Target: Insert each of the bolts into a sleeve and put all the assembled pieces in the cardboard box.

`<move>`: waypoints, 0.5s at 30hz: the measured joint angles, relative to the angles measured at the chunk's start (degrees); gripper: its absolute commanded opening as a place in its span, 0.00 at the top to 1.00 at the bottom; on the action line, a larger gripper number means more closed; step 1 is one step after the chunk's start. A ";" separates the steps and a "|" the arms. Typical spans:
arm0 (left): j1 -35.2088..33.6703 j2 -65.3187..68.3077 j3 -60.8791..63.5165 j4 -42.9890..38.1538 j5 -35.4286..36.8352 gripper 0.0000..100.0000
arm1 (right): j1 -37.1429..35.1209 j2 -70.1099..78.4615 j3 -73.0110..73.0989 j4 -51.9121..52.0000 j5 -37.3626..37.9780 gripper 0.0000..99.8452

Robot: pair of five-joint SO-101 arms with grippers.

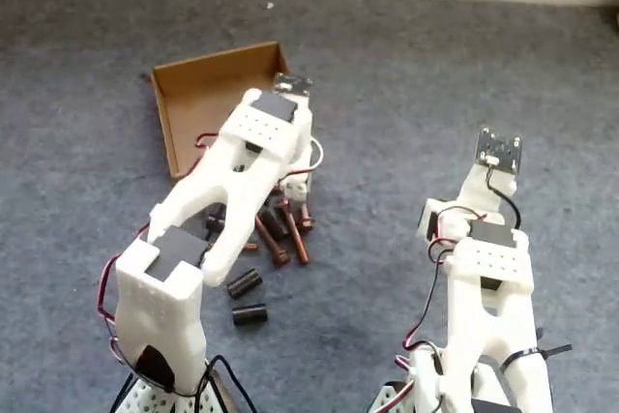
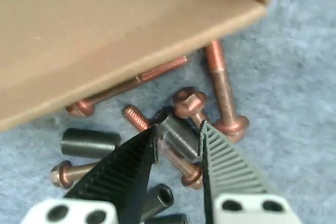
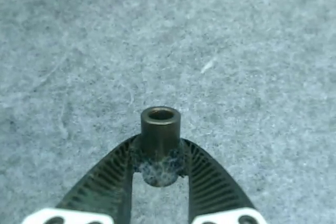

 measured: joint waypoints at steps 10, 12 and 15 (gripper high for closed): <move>0.18 0.26 0.97 -0.97 -0.09 0.85 | 0.00 0.00 0.00 0.00 0.00 1.00; 0.35 0.26 3.16 -3.78 -0.09 0.85 | 0.00 0.00 0.00 0.00 0.00 1.00; 0.53 0.09 6.77 -8.53 -0.09 0.85 | 0.00 0.00 0.00 0.00 0.00 1.00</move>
